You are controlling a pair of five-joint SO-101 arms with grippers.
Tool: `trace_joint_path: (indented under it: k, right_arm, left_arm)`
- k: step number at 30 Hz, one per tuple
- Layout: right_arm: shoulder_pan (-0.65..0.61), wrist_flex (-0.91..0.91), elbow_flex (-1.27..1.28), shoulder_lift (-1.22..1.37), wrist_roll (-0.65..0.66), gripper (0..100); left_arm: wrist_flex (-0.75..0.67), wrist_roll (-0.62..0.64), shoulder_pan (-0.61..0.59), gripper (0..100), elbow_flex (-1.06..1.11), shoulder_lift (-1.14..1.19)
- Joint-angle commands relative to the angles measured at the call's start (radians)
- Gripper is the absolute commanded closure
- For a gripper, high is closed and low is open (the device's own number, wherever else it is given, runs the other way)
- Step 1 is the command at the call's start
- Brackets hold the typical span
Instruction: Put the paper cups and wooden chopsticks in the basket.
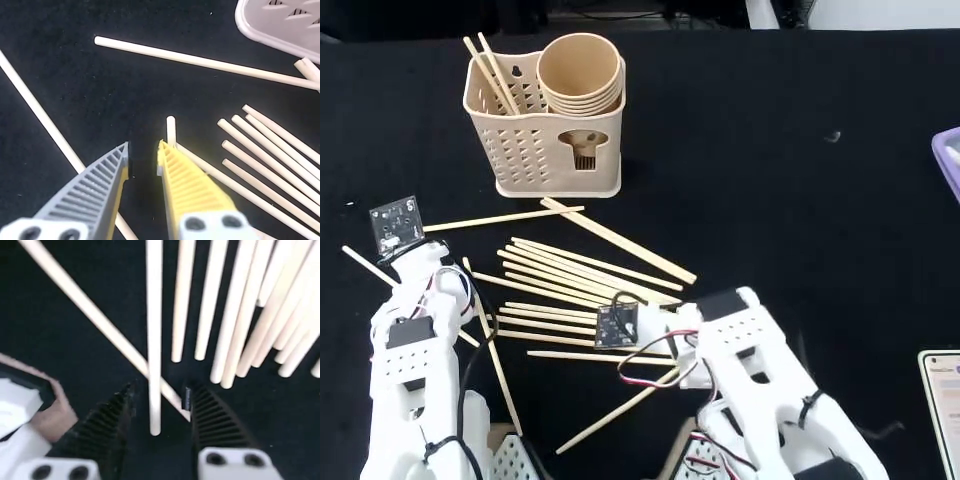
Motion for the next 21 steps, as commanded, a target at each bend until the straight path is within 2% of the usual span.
trace_joint_path:
  k: [1,4,7,11,17,21]
  right_arm:
    - [-0.008,-0.069,0.028,-0.018,0.015,84.6]
    - [-0.008,-0.092,0.036,-0.018,0.012,88.4]
    - [0.005,-0.089,0.025,-0.021,0.002,99.4]
    - [0.091,-0.071,-0.045,-0.021,-0.017,98.7]
    - [0.123,0.199,-0.228,-0.021,0.034,98.8]
    - [0.153,0.25,-0.318,-0.021,0.04,98.8]
  left_arm:
    - [-0.02,-0.003,0.016,90,-0.007,-0.017]
    - [-0.02,-0.003,0.016,90,-0.007,-0.017]
    - [-0.02,-0.003,0.016,90,-0.007,-0.017]
    - [-0.02,-0.003,0.016,90,-0.007,-0.017]
    - [-0.021,-0.003,0.016,90,-0.007,-0.017]
    - [-0.021,-0.003,0.016,90,-0.007,-0.017]
